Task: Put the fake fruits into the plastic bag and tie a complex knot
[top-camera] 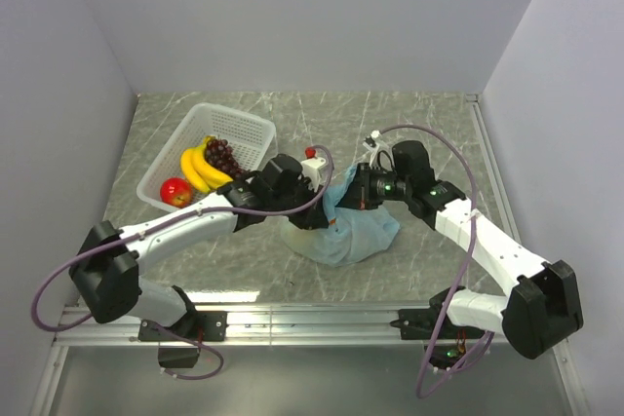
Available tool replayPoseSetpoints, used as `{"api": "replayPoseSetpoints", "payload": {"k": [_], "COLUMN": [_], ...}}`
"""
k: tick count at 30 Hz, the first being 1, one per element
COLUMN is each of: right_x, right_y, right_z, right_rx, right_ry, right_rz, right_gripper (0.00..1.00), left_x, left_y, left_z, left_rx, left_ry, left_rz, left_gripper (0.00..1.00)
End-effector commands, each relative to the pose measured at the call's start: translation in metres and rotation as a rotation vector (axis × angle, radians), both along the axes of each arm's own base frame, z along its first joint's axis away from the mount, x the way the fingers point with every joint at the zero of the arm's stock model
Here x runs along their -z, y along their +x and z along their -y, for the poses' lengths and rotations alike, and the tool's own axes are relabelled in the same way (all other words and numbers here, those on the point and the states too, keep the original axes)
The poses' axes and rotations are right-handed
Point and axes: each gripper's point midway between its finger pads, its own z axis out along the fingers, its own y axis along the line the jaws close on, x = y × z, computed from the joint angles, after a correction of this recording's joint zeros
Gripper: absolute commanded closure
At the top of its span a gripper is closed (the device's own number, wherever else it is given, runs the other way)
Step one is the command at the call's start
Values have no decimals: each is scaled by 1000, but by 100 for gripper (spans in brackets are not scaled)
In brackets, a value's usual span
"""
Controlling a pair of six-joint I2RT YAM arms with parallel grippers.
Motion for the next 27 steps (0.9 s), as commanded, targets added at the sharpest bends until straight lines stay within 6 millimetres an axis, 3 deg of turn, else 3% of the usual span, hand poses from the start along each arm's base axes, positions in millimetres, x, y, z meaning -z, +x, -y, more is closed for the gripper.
{"api": "replayPoseSetpoints", "payload": {"k": [1, 7, 18, 19, 20, 21, 22, 23, 24, 25, 27], "right_x": [-22, -20, -47, -36, -31, -33, -19, -19, -27, -20, -36], "right_y": [-8, -25, -28, -31, -32, -28, -36, -38, -37, -41, -45], "right_z": [-4, -9, -27, -26, -24, -23, -15, -9, -5, 5, 14], "right_rx": [-5, -20, -48, -47, -53, -87, -92, -131, -143, -128, -171], "right_ry": [111, 212, 391, 344, 308, 259, 187, 142, 118, 63, 26], "right_rz": [3, -58, -56, -94, -95, -16, -69, 14, 61, 41, 163], "right_gripper": [100, 100, 100, 98, 93, 81, 75, 65, 57, 51, 38], "left_x": [-5, -6, 6, 6, -2, 0, -2, -7, -4, -3, -4], "left_y": [42, 70, 48, 48, 48, 41, 43, 43, 42, 40, 40], "left_z": [10, 18, 46, 46, 47, 46, 44, 44, 42, 42, 42], "left_rx": [-146, -226, -181, -180, -173, -142, -137, -130, -129, -116, -109], "left_ry": [-51, -111, -286, -302, -345, -361, -382, -411, -413, -416, -418], "left_rz": [115, 212, -6, -17, -22, -47, -51, -57, -68, -82, -88], "left_gripper": [100, 100, 100, 100, 100, 100, 100, 100, 100, 100, 100]}}
